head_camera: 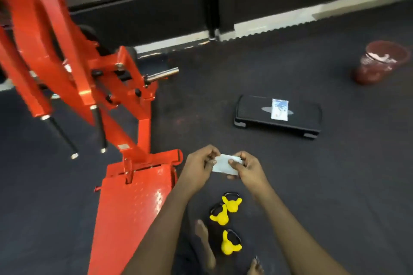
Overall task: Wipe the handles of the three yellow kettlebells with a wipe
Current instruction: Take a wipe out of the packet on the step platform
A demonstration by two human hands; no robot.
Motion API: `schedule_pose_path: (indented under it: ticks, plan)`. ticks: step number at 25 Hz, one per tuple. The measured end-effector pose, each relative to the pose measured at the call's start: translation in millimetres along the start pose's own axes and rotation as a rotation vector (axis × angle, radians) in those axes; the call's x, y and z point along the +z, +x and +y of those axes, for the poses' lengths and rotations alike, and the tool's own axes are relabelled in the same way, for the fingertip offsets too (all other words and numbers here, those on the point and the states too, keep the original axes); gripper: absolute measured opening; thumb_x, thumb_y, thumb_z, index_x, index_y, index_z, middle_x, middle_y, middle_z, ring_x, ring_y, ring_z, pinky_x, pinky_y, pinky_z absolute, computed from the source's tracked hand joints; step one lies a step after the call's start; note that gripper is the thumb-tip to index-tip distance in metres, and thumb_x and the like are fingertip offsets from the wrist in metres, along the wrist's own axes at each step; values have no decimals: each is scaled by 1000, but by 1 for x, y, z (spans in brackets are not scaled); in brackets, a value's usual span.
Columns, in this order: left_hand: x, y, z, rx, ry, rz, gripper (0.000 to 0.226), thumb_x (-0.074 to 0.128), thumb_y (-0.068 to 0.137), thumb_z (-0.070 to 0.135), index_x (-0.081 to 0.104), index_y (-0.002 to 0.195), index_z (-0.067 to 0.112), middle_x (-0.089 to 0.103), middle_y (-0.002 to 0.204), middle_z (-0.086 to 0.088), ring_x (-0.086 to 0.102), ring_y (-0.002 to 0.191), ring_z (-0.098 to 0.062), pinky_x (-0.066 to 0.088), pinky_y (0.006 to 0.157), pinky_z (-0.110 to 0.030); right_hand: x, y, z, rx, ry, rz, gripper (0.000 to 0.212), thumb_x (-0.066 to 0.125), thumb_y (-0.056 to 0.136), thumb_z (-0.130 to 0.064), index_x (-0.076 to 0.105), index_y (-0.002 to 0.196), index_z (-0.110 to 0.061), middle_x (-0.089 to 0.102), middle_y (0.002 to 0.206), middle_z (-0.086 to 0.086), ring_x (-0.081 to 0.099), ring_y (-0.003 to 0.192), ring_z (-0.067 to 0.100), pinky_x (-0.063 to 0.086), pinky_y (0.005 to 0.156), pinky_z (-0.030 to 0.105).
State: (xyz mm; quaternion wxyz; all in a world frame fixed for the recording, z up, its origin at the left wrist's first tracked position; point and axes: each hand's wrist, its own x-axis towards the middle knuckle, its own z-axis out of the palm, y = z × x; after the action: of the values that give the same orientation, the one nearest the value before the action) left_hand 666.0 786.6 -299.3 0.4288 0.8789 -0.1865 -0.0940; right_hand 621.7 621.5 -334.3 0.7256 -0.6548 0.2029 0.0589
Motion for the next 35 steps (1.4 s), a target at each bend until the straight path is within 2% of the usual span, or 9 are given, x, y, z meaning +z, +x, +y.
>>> schedule_pose_path:
  ticks: [4,9,12,15,20,22,26,30,35]
  plan:
    - [21,85,-17,128,13,-242,22,58,81,-4,61,92,15,63,81,10,58,73,-2,46,69,-17,-14,36,12,30,88,246,13,61,92,-6,56,81,-11,63,81,8,68,70,20,57,57,32]
    - [88,166,-47,340,32,-714,19,59,82,-1,58,91,16,63,80,5,58,73,-6,46,69,-19,-23,48,61,73,182,699,2,66,89,-15,65,88,-16,66,80,7,66,74,18,60,65,41]
    - [125,166,-51,467,25,-927,19,59,81,-2,57,90,14,62,81,2,58,74,-10,47,71,-22,-8,28,92,135,282,952,7,65,88,-16,67,93,-13,68,83,8,66,76,18,59,69,44]
    - [159,134,-68,477,21,-1083,19,59,81,0,55,91,16,62,81,5,58,74,-6,47,71,-22,12,4,131,191,428,1129,2,64,89,-10,66,90,-11,67,82,10,65,80,22,58,65,38]
    - [245,74,-176,428,63,-1181,21,59,82,7,54,92,25,62,80,8,60,76,-5,51,70,-28,35,4,273,258,608,1311,4,61,91,-5,64,94,-5,70,88,22,70,79,32,59,69,50]
    - [297,59,-243,407,83,-1173,21,59,83,5,54,93,23,62,81,7,60,77,-7,51,71,-29,40,28,356,284,684,1377,5,61,91,-3,63,96,-3,69,90,26,70,75,32,59,65,46]
    - [417,38,-394,431,108,-1180,22,60,82,3,53,95,19,63,85,6,61,80,-7,50,73,-25,43,91,532,286,847,1527,9,59,91,0,62,89,-9,67,82,13,67,70,20,57,54,29]
    - [515,34,-506,509,107,-1204,21,62,82,4,51,94,18,63,84,5,60,77,-7,49,71,-22,39,148,672,207,995,1627,8,58,92,-2,60,89,-9,66,85,10,66,76,19,57,53,26]
    - [565,38,-559,665,34,-1223,19,63,83,5,51,93,14,61,80,3,57,69,-10,48,67,-25,33,179,742,69,934,1724,10,56,92,-3,59,88,-11,66,88,13,66,77,22,58,55,28]
